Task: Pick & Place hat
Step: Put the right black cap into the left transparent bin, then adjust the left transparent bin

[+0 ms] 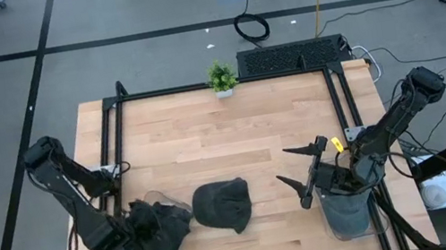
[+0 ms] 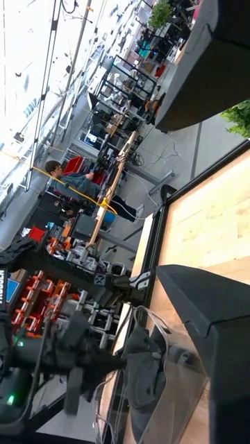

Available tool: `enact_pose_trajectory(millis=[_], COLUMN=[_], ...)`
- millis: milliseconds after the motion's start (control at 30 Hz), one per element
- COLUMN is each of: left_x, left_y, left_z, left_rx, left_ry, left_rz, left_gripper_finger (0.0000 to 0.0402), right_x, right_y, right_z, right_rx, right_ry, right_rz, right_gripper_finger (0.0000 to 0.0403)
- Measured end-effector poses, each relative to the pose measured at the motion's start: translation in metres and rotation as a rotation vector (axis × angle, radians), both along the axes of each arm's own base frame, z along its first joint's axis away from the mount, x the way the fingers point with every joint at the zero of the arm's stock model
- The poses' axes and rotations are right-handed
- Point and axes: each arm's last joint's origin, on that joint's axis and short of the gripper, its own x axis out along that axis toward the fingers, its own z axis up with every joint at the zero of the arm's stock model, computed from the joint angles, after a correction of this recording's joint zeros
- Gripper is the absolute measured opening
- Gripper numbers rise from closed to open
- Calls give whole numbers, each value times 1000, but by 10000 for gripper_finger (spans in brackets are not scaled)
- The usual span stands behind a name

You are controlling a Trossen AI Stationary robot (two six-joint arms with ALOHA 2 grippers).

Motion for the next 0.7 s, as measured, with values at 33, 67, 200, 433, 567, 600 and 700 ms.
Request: enact_pose_trajectory(millis=[33, 67, 200, 433, 567, 600, 700], left_x=[0, 0, 3, 20, 23, 23, 26], left_y=[4, 9, 29, 52, 66, 69, 75], left_z=[3, 5, 6, -10, -23, -27, -38], left_rx=[37, 76, 164, 198, 190, 182, 151], left_ry=[0, 2, 39, 110, 182, 199, 217], left_rz=[3, 13, 63, 76, 131, 144, 164], left_gripper_finger=[1, 1, 1, 1, 1, 1, 1], right_x=[0, 0, 0, 0, 0, 0, 0], right_y=[0, 0, 0, 0, 0, 0, 0], right_z=[0, 0, 0, -1, -1, -1, -1], right_rx=[0, 0, 0, -5, -5, -5, -5], right_ry=[0, 0, 0, 6, 6, 6, 6], right_rz=[0, 0, 0, 0, 0, 0, 0], right_gripper_finger=[320, 320, 320, 320, 320, 320, 320])
